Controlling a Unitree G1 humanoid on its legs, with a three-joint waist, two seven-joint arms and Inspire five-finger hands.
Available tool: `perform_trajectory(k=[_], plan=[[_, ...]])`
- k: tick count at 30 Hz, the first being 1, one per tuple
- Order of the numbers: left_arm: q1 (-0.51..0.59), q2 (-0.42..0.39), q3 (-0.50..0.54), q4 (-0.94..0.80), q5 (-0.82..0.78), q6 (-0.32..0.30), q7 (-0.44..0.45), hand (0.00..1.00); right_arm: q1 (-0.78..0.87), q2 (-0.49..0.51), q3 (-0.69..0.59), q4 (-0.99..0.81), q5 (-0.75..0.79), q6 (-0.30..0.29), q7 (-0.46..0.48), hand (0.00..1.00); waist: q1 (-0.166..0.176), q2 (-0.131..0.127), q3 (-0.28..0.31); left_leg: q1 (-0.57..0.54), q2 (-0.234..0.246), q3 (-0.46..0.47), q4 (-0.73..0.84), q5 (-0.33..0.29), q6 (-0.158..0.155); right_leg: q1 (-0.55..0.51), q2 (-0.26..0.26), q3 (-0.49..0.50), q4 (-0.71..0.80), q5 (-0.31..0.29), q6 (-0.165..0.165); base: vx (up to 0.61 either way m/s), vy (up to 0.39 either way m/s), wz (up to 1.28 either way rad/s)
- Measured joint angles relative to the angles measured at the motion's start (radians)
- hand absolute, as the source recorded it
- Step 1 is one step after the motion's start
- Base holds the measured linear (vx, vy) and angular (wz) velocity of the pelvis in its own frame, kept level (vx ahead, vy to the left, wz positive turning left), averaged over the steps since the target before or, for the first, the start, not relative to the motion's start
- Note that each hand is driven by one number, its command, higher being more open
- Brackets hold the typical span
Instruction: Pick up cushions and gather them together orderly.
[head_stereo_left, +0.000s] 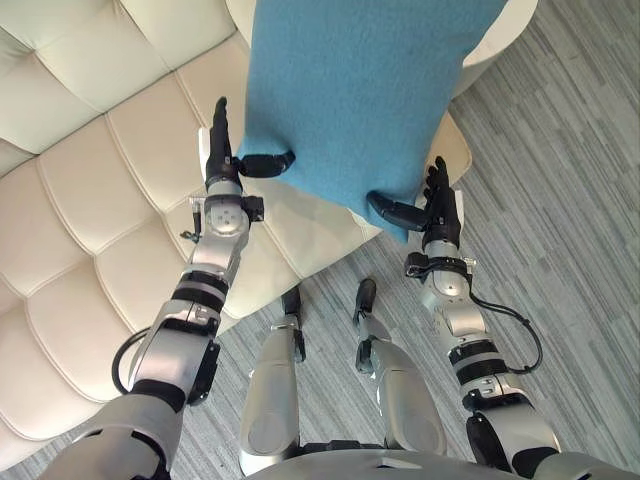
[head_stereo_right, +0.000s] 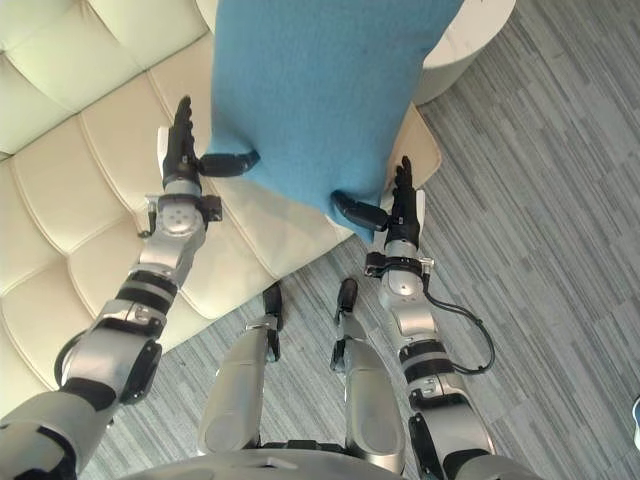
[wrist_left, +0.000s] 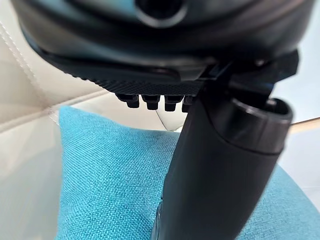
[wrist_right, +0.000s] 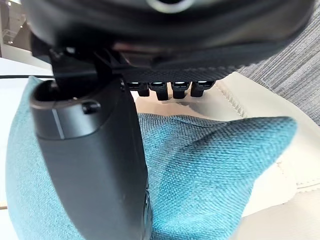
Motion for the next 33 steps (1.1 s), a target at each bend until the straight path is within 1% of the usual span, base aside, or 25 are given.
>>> perform_trajectory(k=[2,5,7,9,12,14,16,19,21,24,26,27,28,31,33], plan=[[-0.07,0.015,-0.037,0.015,-0.001,0.0,0.008,0.0,-0.026,0.007,0.013,-0.001,0.006,-0.016,-0.016,0.0,-0.009,0.0,0.0,-0.035,0.005,0.004,0.005,0.007,0.0,-0.033,0.001,0.006,-0.004,0.014,0.0,-0.03,0.001,-0.07],[-0.115,0.019,-0.054,0.015,-0.021,0.0,0.01,0.0,-0.041,0.013,0.019,-0.004,0.02,-0.033,-0.036,0.0,-0.012,-0.004,0.003,-0.059,0.011,0.006,0.01,0.013,-0.002,-0.051,0.001,0.007,-0.015,0.027,-0.002,-0.01,-0.001,-0.01],[-0.131,0.022,-0.078,0.015,-0.031,0.0,0.012,0.0,-0.054,0.013,0.018,-0.004,0.034,-0.03,-0.062,0.0,-0.014,-0.006,0.005,-0.066,0.014,0.006,0.015,0.014,-0.003,-0.052,0.004,0.006,-0.024,0.035,-0.004,0.0,0.004,-0.02],[-0.147,0.021,-0.094,0.014,-0.039,0.0,0.015,0.0,-0.066,-0.013,0.013,-0.002,0.035,-0.022,-0.082,0.0,-0.013,-0.006,0.007,-0.074,0.016,0.006,0.018,0.015,-0.004,-0.053,0.006,0.006,-0.037,0.045,-0.005,0.0,0.0,0.0],[-0.16,0.02,-0.112,-0.024,-0.039,0.0,0.015,0.0,-0.102,-0.037,0.019,-0.002,0.036,-0.019,-0.08,0.0,-0.013,-0.006,0.026,-0.076,0.018,0.006,0.019,0.019,-0.007,-0.053,0.009,0.006,-0.04,0.05,-0.008,0.0,0.0,0.0],[-0.184,0.009,-0.112,-0.04,-0.041,-0.001,0.022,0.0,-0.151,-0.035,0.044,-0.002,0.071,-0.019,-0.069,0.0,-0.007,-0.007,0.033,-0.078,0.022,0.005,0.019,0.023,-0.008,-0.054,0.014,0.006,-0.043,0.053,-0.012,0.0,0.0,0.0],[-0.203,0.009,-0.115,-0.046,-0.041,-0.001,0.023,0.0,-0.176,-0.026,0.049,-0.002,0.074,-0.019,-0.064,0.0,-0.002,-0.007,0.033,-0.078,0.022,0.003,0.02,0.023,-0.009,-0.053,0.016,0.005,-0.043,0.054,-0.012,0.02,0.014,0.01],[-0.228,0.009,-0.119,-0.049,-0.042,-0.001,0.028,0.0,-0.183,-0.029,0.053,-0.002,0.074,-0.02,-0.065,0.0,-0.004,-0.007,0.033,-0.075,0.021,0.002,0.026,0.023,-0.009,-0.047,0.016,0.003,-0.041,0.054,-0.012,0.05,0.056,0.01],[-0.226,0.011,-0.122,-0.083,-0.042,-0.001,0.028,0.0,-0.179,-0.044,0.053,-0.002,0.074,-0.02,-0.066,0.0,-0.009,-0.007,0.034,-0.062,0.019,0.0,0.026,0.021,-0.008,-0.036,0.013,0.004,-0.035,0.052,-0.012,0.04,0.058,-0.01],[-0.178,0.004,-0.125,-0.171,-0.04,0.002,0.029,0.0,-0.141,-0.042,0.053,-0.024,0.073,-0.018,-0.066,0.0,-0.016,-0.007,0.034,-0.025,0.015,-0.001,0.026,0.013,-0.009,-0.02,0.007,0.008,0.011,0.019,-0.008,0.05,0.062,0.01],[-0.106,-0.004,-0.14,-0.246,-0.037,0.002,0.035,0.0,-0.072,-0.041,0.053,-0.072,0.07,-0.011,-0.066,0.0,-0.021,-0.007,0.034,0.013,0.012,-0.002,0.02,0.007,-0.009,-0.012,-0.002,0.009,0.072,-0.023,-0.004,0.05,0.025,0.06],[-0.052,-0.009,-0.149,-0.296,-0.033,0.002,0.039,0.0,-0.025,-0.041,0.052,-0.105,0.062,-0.007,-0.066,0.0,-0.023,-0.007,0.034,0.036,0.005,-0.004,0.011,0.007,-0.009,-0.011,-0.01,0.009,0.115,-0.052,-0.003,0.09,-0.008,0.15],[0.039,-0.026,-0.151,-0.37,-0.014,0.002,0.041,0.0,0.048,-0.04,0.052,-0.151,0.046,0.003,-0.066,0.0,-0.027,-0.005,0.033,0.073,-0.005,-0.006,-0.007,0.007,-0.009,-0.001,-0.02,0.008,0.157,-0.086,0.001,0.09,-0.02,0.16],[0.196,-0.071,-0.153,-0.457,0.02,0.003,0.042,0.0,0.171,-0.034,0.052,-0.215,0.019,0.021,-0.061,0.0,-0.029,-0.002,0.032,0.148,-0.015,-0.014,-0.049,0.009,-0.012,0.055,-0.027,0.001,0.172,-0.116,0.006,0.08,-0.033,0.14],[0.311,-0.1,-0.154,-0.509,0.023,0.004,0.041,0.0,0.268,-0.03,0.052,-0.276,-0.02,0.026,-0.054,0.0,-0.032,0.005,0.024,0.207,-0.02,-0.026,-0.084,0.013,-0.018,0.104,-0.029,-0.012,0.173,-0.138,0.007,0.11,-0.04,0.18]])
